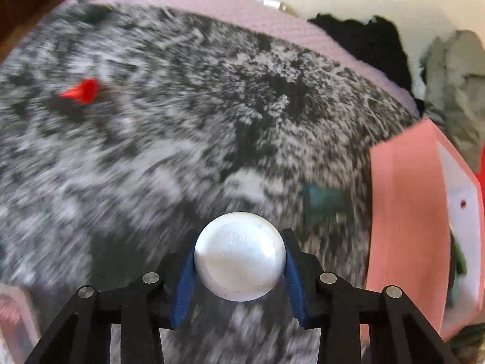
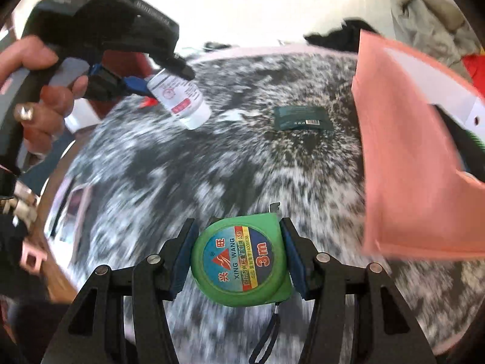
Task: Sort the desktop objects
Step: 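Carry the pill bottle with left tool while right tool carries tape measure into pink box, release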
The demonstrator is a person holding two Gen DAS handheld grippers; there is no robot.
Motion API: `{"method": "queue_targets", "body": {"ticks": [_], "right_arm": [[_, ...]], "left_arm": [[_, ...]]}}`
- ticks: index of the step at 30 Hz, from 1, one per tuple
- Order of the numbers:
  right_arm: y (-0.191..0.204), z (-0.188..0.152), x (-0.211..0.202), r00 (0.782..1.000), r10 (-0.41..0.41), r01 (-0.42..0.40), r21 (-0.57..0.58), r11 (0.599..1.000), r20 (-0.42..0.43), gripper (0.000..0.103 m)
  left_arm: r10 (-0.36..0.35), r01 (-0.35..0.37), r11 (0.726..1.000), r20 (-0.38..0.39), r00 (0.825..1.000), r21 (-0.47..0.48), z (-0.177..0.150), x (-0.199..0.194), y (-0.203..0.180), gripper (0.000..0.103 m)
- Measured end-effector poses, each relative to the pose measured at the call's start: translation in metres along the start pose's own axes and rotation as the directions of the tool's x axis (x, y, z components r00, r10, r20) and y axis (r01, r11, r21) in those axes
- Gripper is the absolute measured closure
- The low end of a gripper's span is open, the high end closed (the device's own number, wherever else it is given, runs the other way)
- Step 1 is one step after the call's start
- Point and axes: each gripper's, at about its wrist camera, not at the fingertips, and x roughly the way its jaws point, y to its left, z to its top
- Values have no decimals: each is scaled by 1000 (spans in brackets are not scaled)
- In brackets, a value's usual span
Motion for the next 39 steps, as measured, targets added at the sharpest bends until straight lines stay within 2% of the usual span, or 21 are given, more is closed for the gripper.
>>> {"method": "queue_targets", "body": {"ticks": [5,13,18,23,31,35,39], "right_arm": [[9,-29,-63,999,9,-7,-32,999,54,45],[17,-51,-153,981,6,6,-61,998,192,45],[17,-60,-208,952,-31,59,-83,995,305,45],[-3,-62,-258,910,-86,113,-44,993,405,45],[-75,-40,-307,843,-226,216,77,973,488,45],[-120,-13,-316,814,-295,268,127,955,501,45],[-173,25,-307,803,-336,288,173,942,493,45]], "left_arm": [[-21,20,1000,74,997,16,-53,-57,-1,59],[-69,52,994,174,982,98,-107,-135,-29,59],[-124,85,981,222,967,177,-132,-175,-67,59],[-200,122,948,252,947,294,-141,-206,-121,59],[-286,162,882,228,931,443,-122,-203,-229,59],[-295,162,859,211,932,485,-99,-176,-276,59],[-288,163,845,177,941,509,-70,-136,-313,59]]}}
